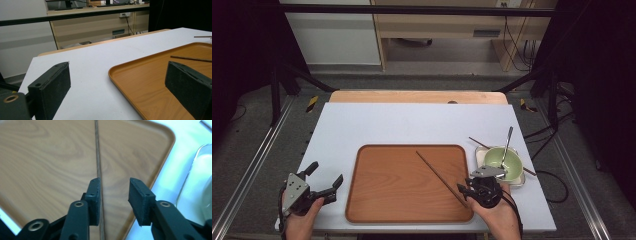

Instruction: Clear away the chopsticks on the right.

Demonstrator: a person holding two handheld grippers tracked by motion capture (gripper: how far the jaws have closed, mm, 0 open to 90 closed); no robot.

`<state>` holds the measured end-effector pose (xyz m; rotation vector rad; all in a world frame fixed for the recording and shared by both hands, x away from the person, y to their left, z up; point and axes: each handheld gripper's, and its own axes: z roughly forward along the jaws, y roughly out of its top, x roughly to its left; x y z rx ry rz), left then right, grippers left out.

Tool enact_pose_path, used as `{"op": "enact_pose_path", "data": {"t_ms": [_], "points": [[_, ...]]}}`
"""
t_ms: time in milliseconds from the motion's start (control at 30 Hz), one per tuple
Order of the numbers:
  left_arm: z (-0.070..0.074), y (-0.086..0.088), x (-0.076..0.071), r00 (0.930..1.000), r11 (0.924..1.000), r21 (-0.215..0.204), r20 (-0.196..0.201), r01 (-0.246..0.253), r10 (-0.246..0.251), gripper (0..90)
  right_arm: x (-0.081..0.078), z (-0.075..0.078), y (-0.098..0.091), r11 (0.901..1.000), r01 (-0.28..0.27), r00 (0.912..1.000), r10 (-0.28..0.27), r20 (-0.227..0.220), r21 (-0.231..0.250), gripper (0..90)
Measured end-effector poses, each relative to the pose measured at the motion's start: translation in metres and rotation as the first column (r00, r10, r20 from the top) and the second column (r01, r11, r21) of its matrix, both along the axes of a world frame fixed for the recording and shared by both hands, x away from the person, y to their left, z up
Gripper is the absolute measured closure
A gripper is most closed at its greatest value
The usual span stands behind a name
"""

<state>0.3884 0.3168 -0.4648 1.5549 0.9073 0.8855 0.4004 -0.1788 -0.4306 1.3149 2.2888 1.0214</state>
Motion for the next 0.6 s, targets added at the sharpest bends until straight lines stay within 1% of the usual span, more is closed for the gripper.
{"op": "enact_pose_path", "data": {"t_ms": [33,100,133,200,267,367,433,533,600], "points": [[-0.001,-0.001,0.000,1.0000,1.0000,-0.003,-0.004,0.001,-0.001,5.9,0.000,0.001,0.000,1.0000,0.005,1.0000,-0.005,0.006,0.006,57.2],[-0.003,-0.002,0.001,0.9999,1.0000,0.000,-0.012,0.008,-0.008,6.0,-0.001,0.004,-0.002,1.0000,0.007,0.9990,-0.008,0.045,0.005,54.9],[-0.003,-0.003,0.001,0.9999,1.0000,0.001,-0.012,0.009,-0.009,6.0,-0.003,0.007,-0.004,0.9998,0.012,0.9983,-0.013,0.057,0.015,54.1],[-0.003,-0.004,0.001,0.9999,0.9999,0.006,-0.011,0.012,-0.012,6.0,-0.004,0.012,-0.008,0.9994,0.022,0.9948,-0.025,0.098,0.026,50.9],[-0.002,-0.004,0.001,0.9998,0.9999,0.010,-0.011,0.014,-0.014,6.0,-0.005,0.015,-0.012,0.9989,0.032,0.9920,-0.036,0.121,0.035,46.1],[-0.003,-0.004,0.001,0.9998,0.9999,0.009,-0.012,0.014,-0.014,6.0,-0.007,0.020,-0.019,0.9978,0.053,0.9838,-0.059,0.169,0.039,38.1],[-0.003,-0.004,0.001,0.9998,0.9998,0.008,-0.011,0.016,-0.016,6.0,-0.008,0.023,-0.023,0.9960,0.073,0.9792,-0.081,0.186,0.051,29.3],[-0.004,-0.003,0.002,0.9998,0.9999,0.005,-0.014,0.013,-0.013,6.0,-0.009,0.027,-0.028,0.9935,0.098,0.9700,-0.109,0.218,0.058,23.2],[-0.004,-0.003,0.002,0.9998,0.9999,0.005,-0.015,0.013,-0.013,6.0,-0.010,0.031,-0.033,0.9906,0.118,0.9601,-0.132,0.247,0.069,18.8]]}}
